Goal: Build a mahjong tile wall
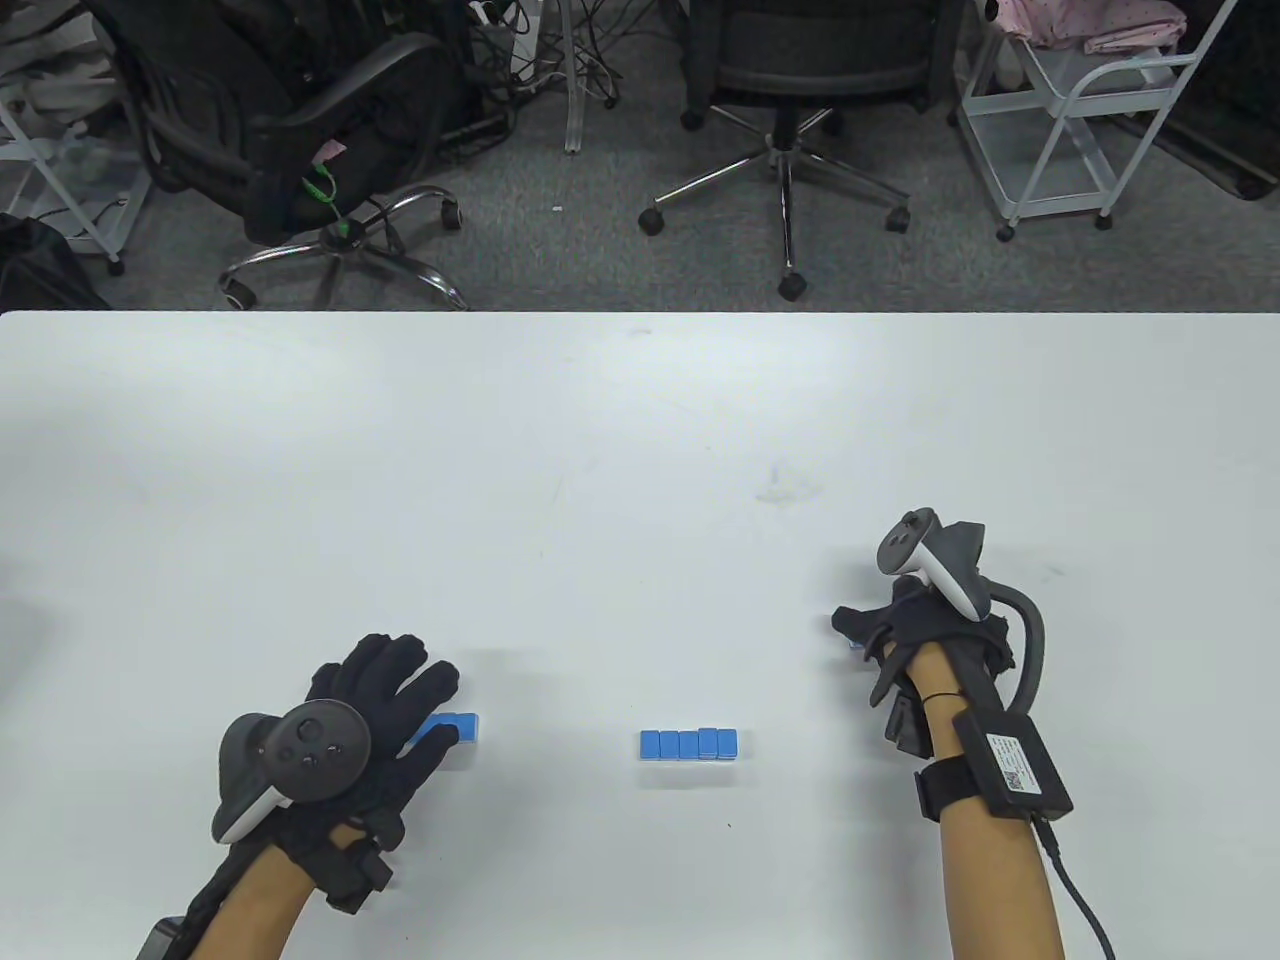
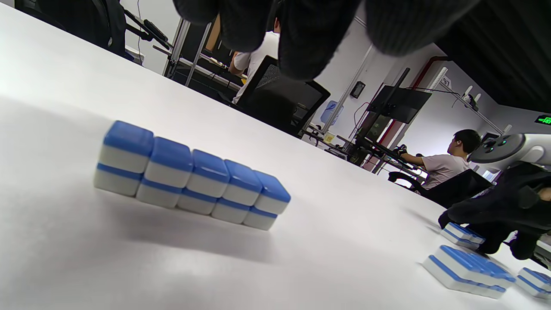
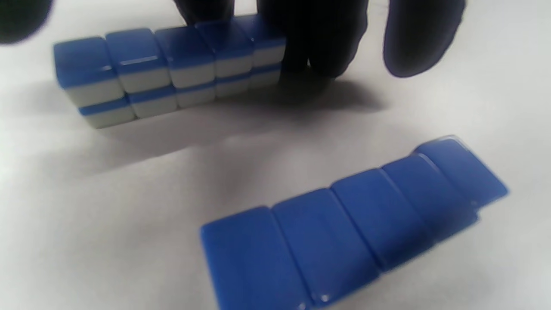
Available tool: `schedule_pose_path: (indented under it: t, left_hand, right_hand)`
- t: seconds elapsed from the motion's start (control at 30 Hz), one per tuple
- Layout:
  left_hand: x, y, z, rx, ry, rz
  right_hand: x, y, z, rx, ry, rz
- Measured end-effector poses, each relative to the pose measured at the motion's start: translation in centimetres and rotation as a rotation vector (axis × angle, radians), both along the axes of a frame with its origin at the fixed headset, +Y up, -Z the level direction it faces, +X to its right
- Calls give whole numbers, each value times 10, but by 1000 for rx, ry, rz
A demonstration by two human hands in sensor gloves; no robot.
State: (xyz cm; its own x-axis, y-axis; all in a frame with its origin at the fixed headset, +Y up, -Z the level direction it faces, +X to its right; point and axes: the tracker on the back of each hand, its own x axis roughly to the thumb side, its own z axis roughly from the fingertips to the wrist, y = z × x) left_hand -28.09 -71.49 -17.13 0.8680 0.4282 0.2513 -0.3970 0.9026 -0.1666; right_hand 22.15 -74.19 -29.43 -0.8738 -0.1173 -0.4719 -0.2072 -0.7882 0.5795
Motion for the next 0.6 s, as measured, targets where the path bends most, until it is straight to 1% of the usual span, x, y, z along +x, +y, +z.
schedule_pose_path:
  t: [0.17,0.43,0.6]
  left_hand:
    - [-1,0,0,-1,0,-2]
    - [0,0,-1,1,-4,-5]
    - [1,-1,-1,-1,-8,-6]
  right_hand:
    - [-10,-3,-3,5,25,95]
    - [-21,-3,-6,3,30,145]
    - [-41,-9,-2,-13,76,248]
